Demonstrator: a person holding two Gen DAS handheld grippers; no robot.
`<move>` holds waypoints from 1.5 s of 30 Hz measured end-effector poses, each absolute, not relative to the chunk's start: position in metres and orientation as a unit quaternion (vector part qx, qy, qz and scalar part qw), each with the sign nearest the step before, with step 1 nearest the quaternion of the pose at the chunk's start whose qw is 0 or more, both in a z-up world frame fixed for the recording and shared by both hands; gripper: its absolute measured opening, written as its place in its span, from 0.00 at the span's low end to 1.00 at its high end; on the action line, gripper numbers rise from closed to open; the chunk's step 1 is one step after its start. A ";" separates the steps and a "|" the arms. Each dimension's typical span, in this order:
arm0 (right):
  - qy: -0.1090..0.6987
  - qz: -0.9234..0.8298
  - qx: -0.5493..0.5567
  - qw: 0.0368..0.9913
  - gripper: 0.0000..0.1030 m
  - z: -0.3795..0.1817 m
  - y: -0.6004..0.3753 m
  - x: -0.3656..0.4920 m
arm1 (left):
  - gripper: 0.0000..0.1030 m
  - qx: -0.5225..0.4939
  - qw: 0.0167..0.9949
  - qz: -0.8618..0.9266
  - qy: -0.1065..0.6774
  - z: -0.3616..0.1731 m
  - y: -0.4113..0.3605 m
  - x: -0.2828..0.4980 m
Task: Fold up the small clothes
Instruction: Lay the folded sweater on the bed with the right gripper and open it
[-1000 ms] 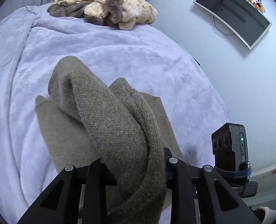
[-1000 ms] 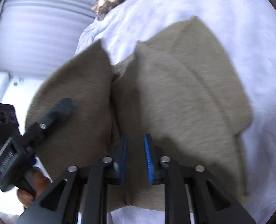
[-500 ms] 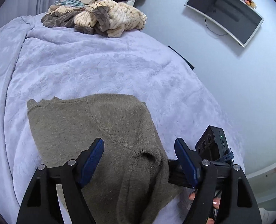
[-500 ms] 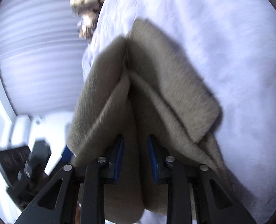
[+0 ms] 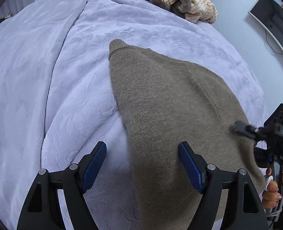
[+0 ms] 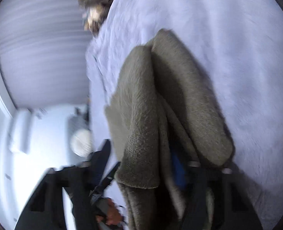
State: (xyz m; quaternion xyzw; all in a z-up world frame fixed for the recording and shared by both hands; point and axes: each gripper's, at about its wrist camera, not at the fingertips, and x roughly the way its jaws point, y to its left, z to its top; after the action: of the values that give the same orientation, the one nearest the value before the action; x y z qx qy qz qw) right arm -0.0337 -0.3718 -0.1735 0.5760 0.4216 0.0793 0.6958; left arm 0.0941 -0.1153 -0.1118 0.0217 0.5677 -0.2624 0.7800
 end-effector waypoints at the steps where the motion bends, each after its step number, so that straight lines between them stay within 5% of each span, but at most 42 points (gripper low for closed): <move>1: 0.441 0.070 0.542 0.712 0.20 -0.167 -0.367 -0.028 | 0.77 0.025 0.781 -0.261 0.566 -0.111 -0.117 0.094; 6: 0.389 0.064 0.457 0.797 0.16 -0.110 -0.362 -0.038 | 0.77 0.034 0.791 -0.290 0.538 -0.096 -0.127 0.091; 10: 0.415 0.018 0.483 0.771 0.16 -0.143 -0.378 -0.047 | 0.77 0.064 0.783 -0.295 0.544 -0.111 -0.140 0.092; 13: 0.441 -0.011 0.499 0.746 0.17 -0.176 -0.382 -0.058 | 0.86 0.056 0.778 -0.283 0.558 -0.123 -0.136 0.092; 20: 0.462 -0.087 0.433 0.769 0.27 -0.146 -0.374 -0.071 | 0.86 0.062 0.777 -0.282 0.560 -0.116 -0.123 0.091; 24: 0.443 -0.082 0.444 0.774 0.37 -0.119 -0.371 -0.091 | 0.86 0.069 0.779 -0.277 0.559 -0.104 -0.113 0.087; 27: 0.420 -0.040 0.469 0.776 0.57 -0.105 -0.367 -0.113 | 0.86 0.064 0.774 -0.278 0.565 -0.101 -0.102 0.078; 29: 0.434 -0.014 0.464 0.772 0.58 -0.105 -0.355 -0.117 | 0.86 0.061 0.769 -0.280 0.572 -0.103 -0.099 0.072; 30: 0.446 -0.012 0.457 0.769 0.49 -0.109 -0.350 -0.117 | 0.86 0.060 0.766 -0.280 0.575 -0.105 -0.098 0.068; 31: 0.464 -0.016 0.442 0.768 0.12 -0.112 -0.343 -0.116 | 0.86 0.061 0.764 -0.281 0.578 -0.106 -0.098 0.065; 32: 0.481 -0.027 0.426 0.766 0.07 -0.113 -0.337 -0.112 | 0.86 0.063 0.761 -0.281 0.581 -0.108 -0.099 0.061; 45: 0.509 -0.104 0.408 0.750 0.12 -0.147 -0.337 -0.137 | 0.86 0.080 0.746 -0.264 0.606 -0.137 -0.088 0.029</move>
State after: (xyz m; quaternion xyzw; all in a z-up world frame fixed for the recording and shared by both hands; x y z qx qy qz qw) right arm -0.1366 -0.3366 -0.1467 0.4083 0.5092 -0.1039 0.7504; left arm 0.0290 -0.0875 -0.1371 0.0804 0.6059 -0.2643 0.7460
